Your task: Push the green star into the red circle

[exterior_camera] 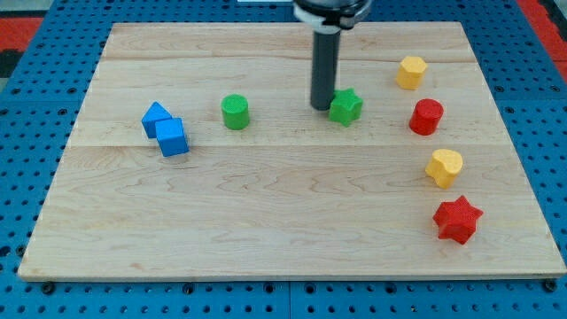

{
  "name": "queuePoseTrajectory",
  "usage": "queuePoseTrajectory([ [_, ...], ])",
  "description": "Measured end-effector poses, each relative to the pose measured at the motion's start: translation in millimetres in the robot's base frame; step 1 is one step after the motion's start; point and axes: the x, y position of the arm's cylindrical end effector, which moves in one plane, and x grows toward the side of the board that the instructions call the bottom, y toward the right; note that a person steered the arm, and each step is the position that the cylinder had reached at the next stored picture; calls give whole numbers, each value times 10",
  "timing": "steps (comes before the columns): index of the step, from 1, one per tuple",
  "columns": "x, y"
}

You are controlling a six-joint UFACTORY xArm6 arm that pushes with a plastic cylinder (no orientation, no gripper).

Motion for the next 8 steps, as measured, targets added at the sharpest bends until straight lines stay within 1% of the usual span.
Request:
queuePoseTrajectory([
  [1,-28,380],
  [2,31,-30],
  [3,450,-47],
  [4,401,166],
  [5,81,316],
  [6,-90,747],
  [7,-90,504],
  [8,275,487],
])
